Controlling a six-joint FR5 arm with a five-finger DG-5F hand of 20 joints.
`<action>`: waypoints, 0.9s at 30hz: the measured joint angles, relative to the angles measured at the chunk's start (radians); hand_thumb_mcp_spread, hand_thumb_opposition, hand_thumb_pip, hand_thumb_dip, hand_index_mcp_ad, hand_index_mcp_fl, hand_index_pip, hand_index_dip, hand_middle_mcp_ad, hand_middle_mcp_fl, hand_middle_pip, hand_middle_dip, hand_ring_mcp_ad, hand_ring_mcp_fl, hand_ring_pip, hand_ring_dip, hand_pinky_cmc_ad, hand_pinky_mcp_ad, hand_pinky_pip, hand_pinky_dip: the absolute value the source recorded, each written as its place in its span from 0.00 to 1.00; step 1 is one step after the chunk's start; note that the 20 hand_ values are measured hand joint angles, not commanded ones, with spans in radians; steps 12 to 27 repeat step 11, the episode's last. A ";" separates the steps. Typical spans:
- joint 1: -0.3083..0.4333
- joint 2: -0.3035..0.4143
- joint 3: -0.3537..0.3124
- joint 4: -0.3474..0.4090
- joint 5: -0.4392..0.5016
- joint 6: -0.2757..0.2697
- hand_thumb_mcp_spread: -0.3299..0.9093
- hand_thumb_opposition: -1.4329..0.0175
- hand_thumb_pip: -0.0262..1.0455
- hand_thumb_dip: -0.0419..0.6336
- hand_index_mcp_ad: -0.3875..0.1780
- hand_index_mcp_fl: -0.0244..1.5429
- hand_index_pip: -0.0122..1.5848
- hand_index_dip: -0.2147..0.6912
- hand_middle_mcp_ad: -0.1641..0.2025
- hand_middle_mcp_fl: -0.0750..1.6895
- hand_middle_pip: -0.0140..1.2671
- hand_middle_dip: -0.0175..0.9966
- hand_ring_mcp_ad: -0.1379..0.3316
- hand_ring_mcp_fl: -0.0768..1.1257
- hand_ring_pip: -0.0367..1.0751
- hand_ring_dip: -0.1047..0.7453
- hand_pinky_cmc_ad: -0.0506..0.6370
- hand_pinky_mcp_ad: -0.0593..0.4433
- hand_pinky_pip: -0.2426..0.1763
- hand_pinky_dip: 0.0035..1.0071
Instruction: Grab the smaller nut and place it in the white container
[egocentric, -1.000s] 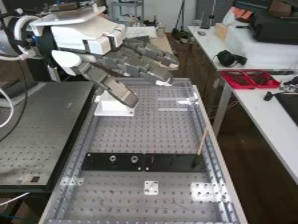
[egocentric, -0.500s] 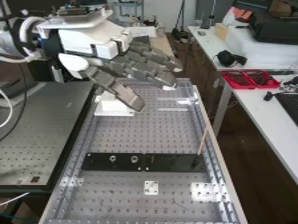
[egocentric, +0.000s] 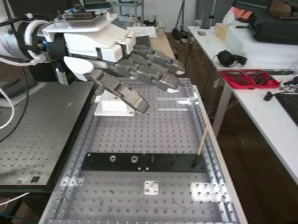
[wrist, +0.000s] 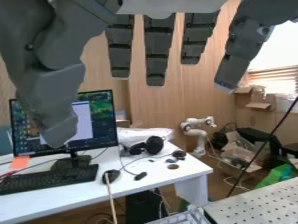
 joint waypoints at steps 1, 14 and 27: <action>0.000 0.001 -0.002 0.008 -0.001 0.002 0.53 0.46 0.53 0.34 0.44 0.11 0.22 0.24 0.55 0.19 0.10 0.24 0.56 0.07 0.14 0.23 0.68 0.77 0.43 0.58; 0.006 0.017 -0.029 0.022 0.018 0.026 0.53 0.46 0.53 0.34 0.44 0.11 0.22 0.24 0.55 0.19 0.10 0.24 0.56 0.07 0.14 0.23 0.68 0.77 0.43 0.58; 0.006 0.017 -0.029 0.022 0.018 0.026 0.53 0.46 0.53 0.34 0.44 0.11 0.22 0.24 0.55 0.19 0.10 0.24 0.56 0.07 0.14 0.23 0.68 0.77 0.43 0.58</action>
